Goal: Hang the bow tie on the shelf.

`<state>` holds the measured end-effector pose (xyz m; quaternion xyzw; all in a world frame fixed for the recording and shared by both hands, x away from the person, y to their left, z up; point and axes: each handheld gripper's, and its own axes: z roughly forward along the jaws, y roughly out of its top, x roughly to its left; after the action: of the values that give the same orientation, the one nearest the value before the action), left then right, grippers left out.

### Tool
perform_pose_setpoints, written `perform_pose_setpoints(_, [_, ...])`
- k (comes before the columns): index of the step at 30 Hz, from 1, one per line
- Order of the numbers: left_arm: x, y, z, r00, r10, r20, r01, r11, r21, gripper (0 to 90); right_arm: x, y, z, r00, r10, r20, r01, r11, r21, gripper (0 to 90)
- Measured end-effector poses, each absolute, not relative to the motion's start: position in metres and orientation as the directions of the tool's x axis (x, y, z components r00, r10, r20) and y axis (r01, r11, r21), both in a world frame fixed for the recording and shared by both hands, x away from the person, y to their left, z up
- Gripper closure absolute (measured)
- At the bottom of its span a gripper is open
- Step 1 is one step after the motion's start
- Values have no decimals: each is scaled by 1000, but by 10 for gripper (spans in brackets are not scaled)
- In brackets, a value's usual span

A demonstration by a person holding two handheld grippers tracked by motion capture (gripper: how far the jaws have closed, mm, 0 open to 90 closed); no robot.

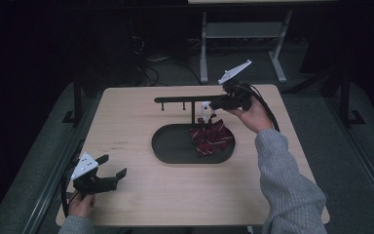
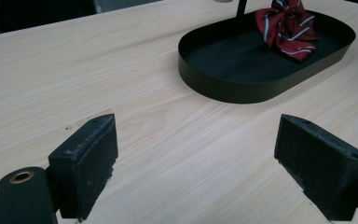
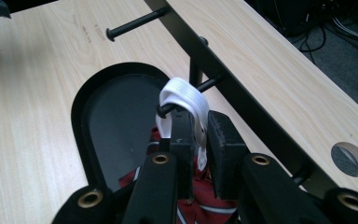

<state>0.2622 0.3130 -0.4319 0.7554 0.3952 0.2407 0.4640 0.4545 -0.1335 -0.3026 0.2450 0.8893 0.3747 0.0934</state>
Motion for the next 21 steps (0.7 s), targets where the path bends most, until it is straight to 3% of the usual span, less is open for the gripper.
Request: perform_pose_setpoints(21, [263, 312, -432, 575, 818, -6, 376, -257, 890, 128, 442, -142, -300, -869, 494, 32, 357, 580, 732, 749])
